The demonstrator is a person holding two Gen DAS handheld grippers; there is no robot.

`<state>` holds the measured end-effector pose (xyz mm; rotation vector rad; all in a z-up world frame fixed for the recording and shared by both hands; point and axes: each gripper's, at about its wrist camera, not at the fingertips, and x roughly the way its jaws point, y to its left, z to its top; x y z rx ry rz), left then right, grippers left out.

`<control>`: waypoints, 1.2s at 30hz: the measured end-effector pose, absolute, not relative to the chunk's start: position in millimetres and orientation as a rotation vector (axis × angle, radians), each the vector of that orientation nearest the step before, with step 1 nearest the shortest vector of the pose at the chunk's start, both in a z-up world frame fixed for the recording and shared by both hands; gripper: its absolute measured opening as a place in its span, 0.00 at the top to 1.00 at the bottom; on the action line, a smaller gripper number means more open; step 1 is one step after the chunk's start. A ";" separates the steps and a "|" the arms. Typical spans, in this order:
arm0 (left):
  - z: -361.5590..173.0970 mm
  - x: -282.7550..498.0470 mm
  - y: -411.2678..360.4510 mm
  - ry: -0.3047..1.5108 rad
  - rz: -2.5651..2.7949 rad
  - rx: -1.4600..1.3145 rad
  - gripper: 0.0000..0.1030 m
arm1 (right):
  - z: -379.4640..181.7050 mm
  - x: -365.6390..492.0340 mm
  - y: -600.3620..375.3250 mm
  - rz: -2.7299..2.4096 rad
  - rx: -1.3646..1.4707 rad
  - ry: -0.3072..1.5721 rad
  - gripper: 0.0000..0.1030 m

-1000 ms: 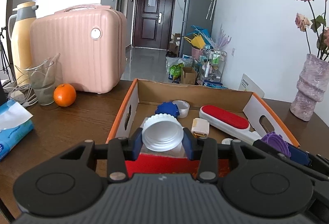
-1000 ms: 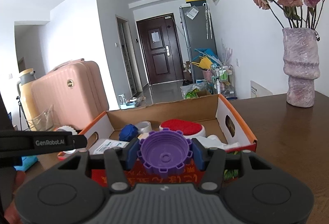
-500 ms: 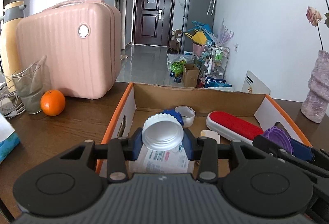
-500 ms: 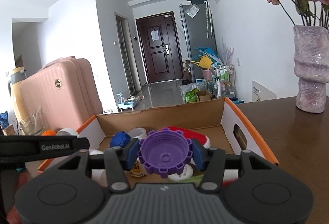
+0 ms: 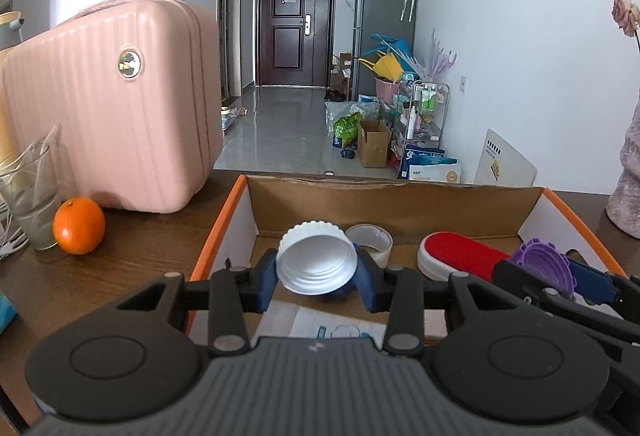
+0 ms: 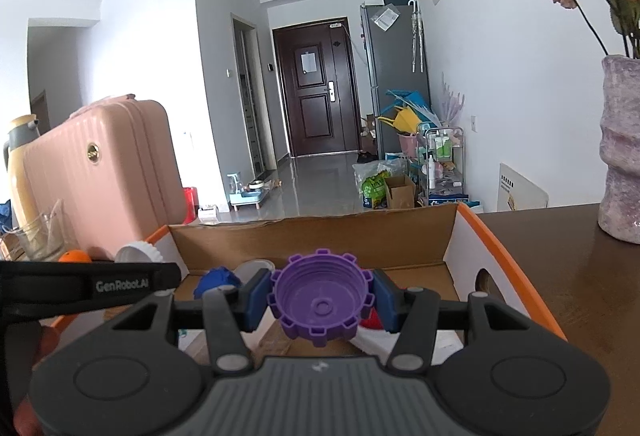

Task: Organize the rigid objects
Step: 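Lower both caps into the box and open both tools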

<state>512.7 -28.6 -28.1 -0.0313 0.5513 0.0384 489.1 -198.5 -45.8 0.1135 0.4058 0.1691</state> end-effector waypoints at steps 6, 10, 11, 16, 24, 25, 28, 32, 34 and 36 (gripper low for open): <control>-34.1 522.3 -31.1 0.570 0.033 -0.018 0.60 | -49.4 497.3 -197.8 0.167 0.102 0.423 0.49; -35.4 523.2 -31.0 0.574 0.033 -0.015 0.60 | -52.5 496.7 -194.5 0.163 0.092 0.434 0.49; -36.0 523.2 -31.4 0.575 0.034 -0.011 0.60 | -52.9 496.7 -193.8 0.163 0.091 0.436 0.49; -38.2 523.8 -30.9 0.585 0.046 -0.001 0.59 | -55.1 499.4 -192.0 0.150 0.091 0.459 0.49; -41.2 522.7 -32.0 0.594 0.062 0.013 0.35 | -61.3 498.1 -190.3 0.138 0.075 0.493 0.48; -40.9 522.2 -31.9 0.591 0.063 0.012 0.30 | -61.9 498.7 -191.0 0.137 0.075 0.498 0.48; -39.7 520.1 -32.5 0.583 0.064 0.012 0.18 | -62.3 499.1 -191.2 0.133 0.079 0.502 0.38; -35.6 516.5 -30.0 0.563 0.070 0.000 0.10 | -59.5 494.6 -193.6 0.109 0.090 0.476 0.16; -30.1 511.5 -27.7 0.541 0.064 -0.015 0.01 | -57.7 492.5 -197.2 0.106 0.102 0.464 0.10; -24.0 505.3 -25.1 0.511 0.066 -0.029 0.00 | -56.2 489.6 -199.6 0.097 0.108 0.450 0.01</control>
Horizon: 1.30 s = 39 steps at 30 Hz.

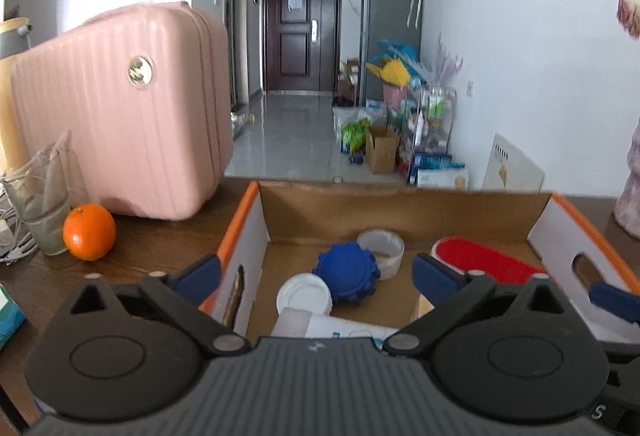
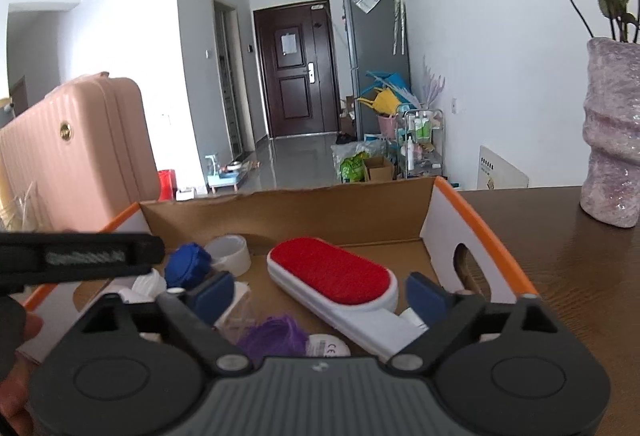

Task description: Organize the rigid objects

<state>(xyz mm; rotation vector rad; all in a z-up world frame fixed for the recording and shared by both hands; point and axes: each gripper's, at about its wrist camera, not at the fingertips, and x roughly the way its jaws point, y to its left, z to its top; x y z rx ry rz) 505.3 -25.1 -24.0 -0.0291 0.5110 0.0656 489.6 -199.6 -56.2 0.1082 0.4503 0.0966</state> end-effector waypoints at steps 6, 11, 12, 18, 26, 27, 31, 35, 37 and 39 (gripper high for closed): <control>-4.4 482.9 -23.8 0.435 0.059 -0.025 0.00 | -43.5 471.0 -204.0 0.065 0.086 0.394 0.00; 18.6 448.9 -20.5 0.391 0.044 -0.036 0.00 | -22.7 441.2 -204.1 0.072 0.063 0.350 0.00; 22.5 441.5 -19.1 0.390 0.047 -0.039 0.00 | -17.5 431.8 -204.4 0.074 0.062 0.341 0.00; 38.7 384.3 -9.5 0.398 0.049 -0.051 0.00 | 11.0 372.3 -210.9 0.079 0.077 0.302 0.00; 58.3 273.9 -8.2 0.349 0.054 -0.006 0.00 | 43.3 266.6 -222.2 0.101 0.076 0.233 0.00; 60.8 257.9 -8.3 0.337 0.055 -0.001 0.00 | 45.5 253.5 -222.7 0.102 0.071 0.227 0.00; 68.7 200.9 -6.3 0.315 0.050 -0.002 0.00 | 54.2 200.6 -222.6 0.098 0.054 0.208 0.00; 73.6 150.0 -0.5 0.306 0.051 -0.013 0.00 | 58.0 150.0 -222.8 0.104 0.051 0.194 0.00; 73.2 128.9 1.5 0.312 0.051 -0.012 0.00 | 56.7 127.8 -222.0 0.097 0.042 0.199 0.00; 70.8 111.5 2.9 0.327 0.056 -0.008 0.00 | 55.1 108.8 -221.0 0.093 0.032 0.208 0.00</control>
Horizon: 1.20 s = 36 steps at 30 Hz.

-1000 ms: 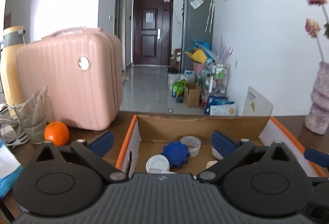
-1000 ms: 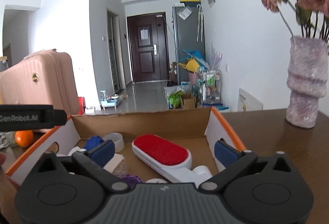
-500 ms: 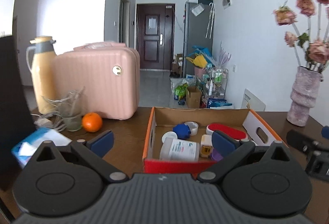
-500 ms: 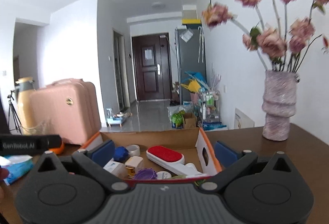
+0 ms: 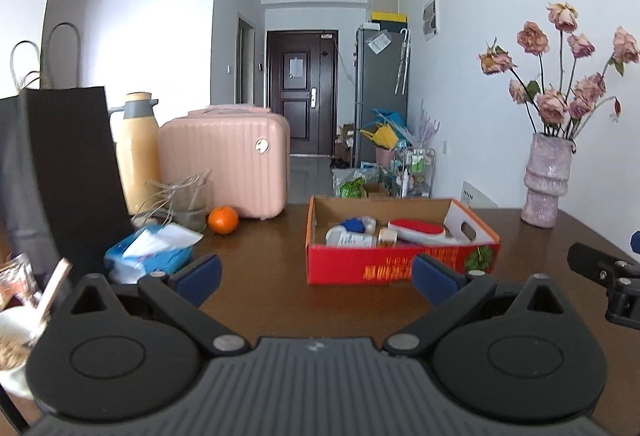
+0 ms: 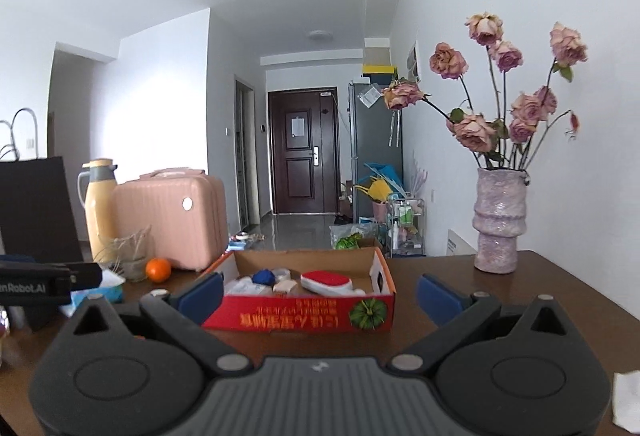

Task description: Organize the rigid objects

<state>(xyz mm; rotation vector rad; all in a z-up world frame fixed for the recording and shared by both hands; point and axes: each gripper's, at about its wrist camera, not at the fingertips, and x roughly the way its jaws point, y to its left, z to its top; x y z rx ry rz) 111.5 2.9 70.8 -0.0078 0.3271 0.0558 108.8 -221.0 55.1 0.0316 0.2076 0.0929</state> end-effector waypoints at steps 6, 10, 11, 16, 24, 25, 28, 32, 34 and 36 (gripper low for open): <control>59.0 75.7 3.5 0.367 0.062 0.015 0.00 | 48.9 67.7 -218.5 0.091 0.031 0.226 0.00; 58.6 61.5 2.8 0.361 0.053 0.020 0.00 | 46.0 54.2 -215.0 0.088 0.021 0.239 0.00; 58.5 58.5 3.2 0.359 0.050 0.020 0.00 | 45.9 51.7 -214.6 0.088 0.021 0.242 0.00; 60.3 52.5 0.9 0.355 0.044 0.021 0.00 | 45.4 43.3 -212.3 0.092 0.014 0.245 0.00; 60.4 50.2 1.6 0.355 0.045 0.021 0.00 | 47.7 41.1 -213.0 0.088 0.013 0.239 0.00; 60.4 50.2 1.7 0.355 0.045 0.020 0.00 | 47.8 41.4 -213.0 0.087 0.012 0.239 0.00; 60.2 50.1 1.8 0.358 0.047 0.020 0.00 | 47.9 41.9 -212.4 0.085 0.010 0.239 0.00; 60.8 50.0 2.7 0.362 0.047 0.018 0.00 | 47.9 42.1 -212.1 0.085 0.010 0.240 0.00; 60.9 50.6 2.8 0.362 0.047 0.018 0.00 | 47.8 42.0 -212.4 0.085 0.010 0.240 0.00; 60.8 50.6 2.7 0.363 0.048 0.018 0.00 | 47.7 42.2 -212.1 0.084 0.010 0.241 0.00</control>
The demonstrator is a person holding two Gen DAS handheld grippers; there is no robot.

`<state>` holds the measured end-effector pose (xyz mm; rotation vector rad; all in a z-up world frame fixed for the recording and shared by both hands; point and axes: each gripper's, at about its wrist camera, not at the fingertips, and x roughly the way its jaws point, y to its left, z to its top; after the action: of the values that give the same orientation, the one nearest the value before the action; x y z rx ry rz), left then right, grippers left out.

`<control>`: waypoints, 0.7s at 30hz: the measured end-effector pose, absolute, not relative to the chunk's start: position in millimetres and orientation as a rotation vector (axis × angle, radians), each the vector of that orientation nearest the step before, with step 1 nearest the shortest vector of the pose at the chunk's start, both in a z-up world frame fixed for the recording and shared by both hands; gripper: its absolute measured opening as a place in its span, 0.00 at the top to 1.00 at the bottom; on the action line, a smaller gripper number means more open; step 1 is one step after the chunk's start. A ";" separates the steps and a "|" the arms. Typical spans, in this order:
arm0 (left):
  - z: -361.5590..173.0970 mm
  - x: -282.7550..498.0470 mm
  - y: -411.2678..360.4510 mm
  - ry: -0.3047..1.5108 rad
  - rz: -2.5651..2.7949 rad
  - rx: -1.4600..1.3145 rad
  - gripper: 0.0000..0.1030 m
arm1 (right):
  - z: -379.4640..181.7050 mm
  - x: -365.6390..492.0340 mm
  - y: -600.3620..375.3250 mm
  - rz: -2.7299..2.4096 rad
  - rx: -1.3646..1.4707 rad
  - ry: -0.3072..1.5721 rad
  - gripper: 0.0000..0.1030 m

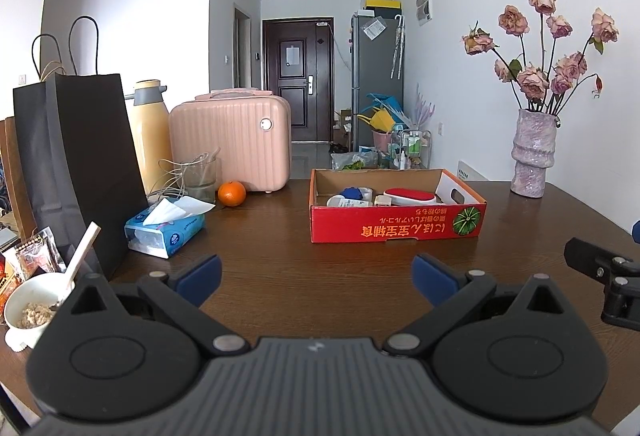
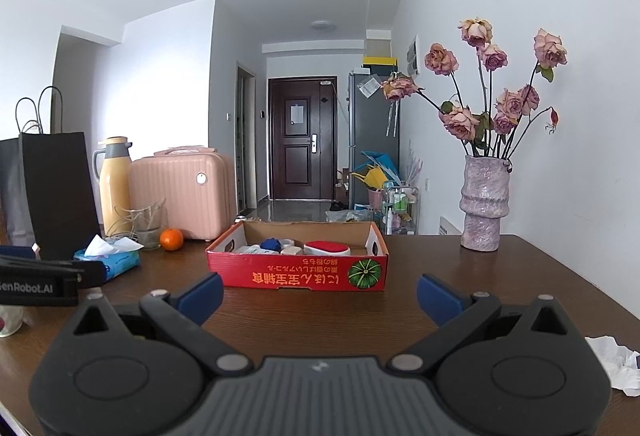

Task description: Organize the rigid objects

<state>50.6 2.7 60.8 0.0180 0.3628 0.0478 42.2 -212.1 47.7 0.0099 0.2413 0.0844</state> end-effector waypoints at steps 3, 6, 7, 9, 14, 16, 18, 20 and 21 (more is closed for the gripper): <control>60.8 50.6 2.7 0.363 0.048 0.018 0.00 | 47.9 42.6 -211.7 0.085 0.009 0.242 0.00; 60.8 50.0 2.7 0.363 0.048 0.017 0.00 | 47.9 42.7 -211.6 0.085 0.009 0.242 0.00; 60.8 50.5 2.7 0.362 0.048 0.017 0.00 | 47.9 42.5 -211.7 0.084 0.009 0.242 0.00; 60.8 50.2 2.7 0.362 0.048 0.018 0.00 | 47.9 42.6 -211.5 0.084 0.009 0.241 0.00; 60.7 50.8 2.8 0.363 0.047 0.017 0.00 | 48.0 42.5 -211.5 0.084 0.009 0.241 0.00; 60.5 50.6 2.7 0.363 0.048 0.018 0.00 | 48.0 42.5 -211.5 0.084 0.008 0.241 0.00; 60.9 51.0 2.6 0.365 0.048 0.017 0.00 | 47.9 42.7 -211.3 0.084 0.007 0.241 0.00; 60.6 51.9 2.4 0.365 0.048 0.017 0.00 | 47.9 42.6 -211.5 0.084 0.008 0.242 0.00; 60.6 51.5 2.4 0.365 0.047 0.017 0.00 | 47.9 42.8 -211.2 0.083 0.008 0.241 0.00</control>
<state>51.5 2.4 60.6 0.0169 0.3650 0.0474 42.8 -211.2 47.9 0.0077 0.2414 0.0834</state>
